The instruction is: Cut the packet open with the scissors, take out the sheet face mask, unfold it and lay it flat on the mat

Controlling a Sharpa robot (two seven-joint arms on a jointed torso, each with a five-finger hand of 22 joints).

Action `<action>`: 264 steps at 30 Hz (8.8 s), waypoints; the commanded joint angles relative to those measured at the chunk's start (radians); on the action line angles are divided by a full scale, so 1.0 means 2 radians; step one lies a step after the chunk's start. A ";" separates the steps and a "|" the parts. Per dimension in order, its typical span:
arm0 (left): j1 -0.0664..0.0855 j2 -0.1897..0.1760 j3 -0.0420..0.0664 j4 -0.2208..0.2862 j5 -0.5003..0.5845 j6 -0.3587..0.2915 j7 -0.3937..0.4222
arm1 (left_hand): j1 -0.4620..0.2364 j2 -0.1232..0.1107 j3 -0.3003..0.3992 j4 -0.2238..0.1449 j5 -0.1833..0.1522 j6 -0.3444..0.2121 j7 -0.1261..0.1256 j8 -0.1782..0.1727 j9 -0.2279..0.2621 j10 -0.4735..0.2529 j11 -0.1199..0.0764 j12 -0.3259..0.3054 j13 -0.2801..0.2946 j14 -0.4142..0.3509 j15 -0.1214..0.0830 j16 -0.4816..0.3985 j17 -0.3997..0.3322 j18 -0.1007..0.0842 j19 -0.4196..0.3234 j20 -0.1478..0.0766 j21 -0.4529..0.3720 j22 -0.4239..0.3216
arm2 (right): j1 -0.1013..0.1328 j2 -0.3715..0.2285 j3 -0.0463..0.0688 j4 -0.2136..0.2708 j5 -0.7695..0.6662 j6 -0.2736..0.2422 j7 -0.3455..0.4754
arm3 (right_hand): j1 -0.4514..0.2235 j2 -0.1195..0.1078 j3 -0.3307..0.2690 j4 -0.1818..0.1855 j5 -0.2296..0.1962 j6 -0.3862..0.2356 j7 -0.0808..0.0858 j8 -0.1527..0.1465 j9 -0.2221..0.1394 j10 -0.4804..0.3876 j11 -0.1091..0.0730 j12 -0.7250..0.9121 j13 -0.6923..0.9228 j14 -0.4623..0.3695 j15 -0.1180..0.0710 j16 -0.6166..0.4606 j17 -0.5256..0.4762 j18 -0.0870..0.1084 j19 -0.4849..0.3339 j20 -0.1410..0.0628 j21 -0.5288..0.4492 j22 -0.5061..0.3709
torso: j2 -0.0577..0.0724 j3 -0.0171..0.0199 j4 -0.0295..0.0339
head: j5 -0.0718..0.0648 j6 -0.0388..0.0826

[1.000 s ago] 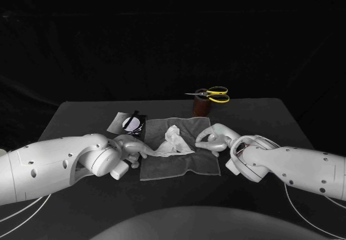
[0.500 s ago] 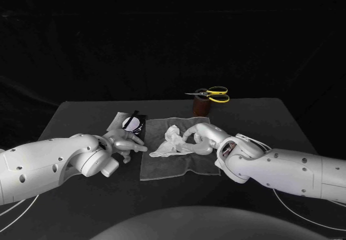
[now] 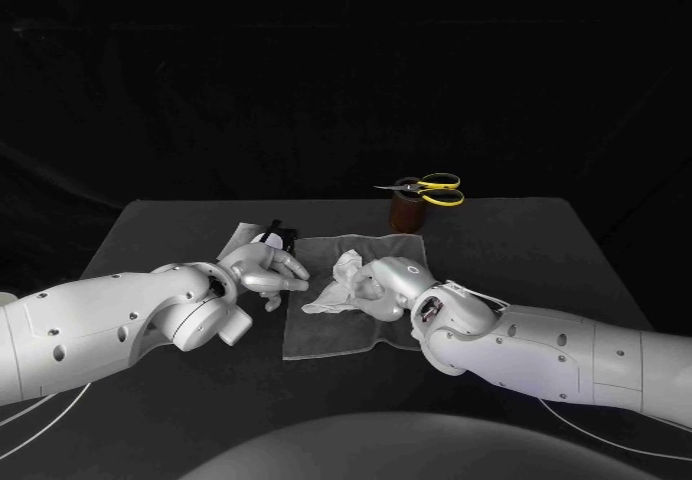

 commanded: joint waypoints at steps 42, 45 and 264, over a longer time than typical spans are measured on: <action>0.000 0.007 0.000 0.004 -0.009 0.024 0.019 | -0.012 -0.006 0.013 0.006 -0.001 0.028 -0.008 0.009 -0.010 0.022 -0.007 0.014 0.006 0.043 -0.007 0.016 0.056 -0.011 0.036 -0.005 0.049 0.038 | -0.010 0.033 0.001 -0.044 -0.091 -0.029 -0.037 | 0.068 0.050 0.041 -0.031 -0.003 0.067 -0.019 0.014 -0.005 0.012 -0.016 0.004 0.045 0.045 -0.012 0.006 0.106 0.004 0.009 -0.008 0.021 0.031 | -0.001 0.0004 -0.0001 | 0.001 0.000; 0.000 0.007 0.000 0.004 -0.009 0.025 0.018 | -0.012 -0.006 0.013 0.006 -0.001 0.028 -0.008 0.009 -0.010 0.022 -0.007 0.014 0.006 0.044 -0.007 0.016 0.056 -0.011 0.036 -0.005 0.049 0.038 | -0.010 0.033 0.001 -0.046 -0.093 -0.030 -0.037 | 0.069 0.053 0.045 -0.033 -0.002 0.065 -0.018 0.015 -0.004 0.012 -0.016 0.004 0.045 0.045 -0.012 0.006 0.108 0.003 0.011 -0.009 0.026 0.032 | -0.001 0.0003 -0.0003 | 0.001 0.000; -0.031 0.154 0.001 -0.105 -0.283 -0.074 -0.059 | -0.027 -0.009 0.143 0.009 0.024 0.127 -0.038 0.003 -0.011 0.234 -0.040 0.081 0.286 0.172 -0.038 0.054 0.294 -0.050 0.144 -0.036 0.217 0.172 | -0.012 0.021 0.006 -0.055 -0.012 -0.067 0.055 | 0.056 0.068 0.022 -0.013 -0.003 0.119 -0.035 0.007 -0.017 0.028 -0.029 0.058 0.077 0.054 -0.021 0.019 0.132 -0.005 0.027 -0.016 0.078 0.045 | 0.003 -0.0005 0.0014 | 0.001 0.000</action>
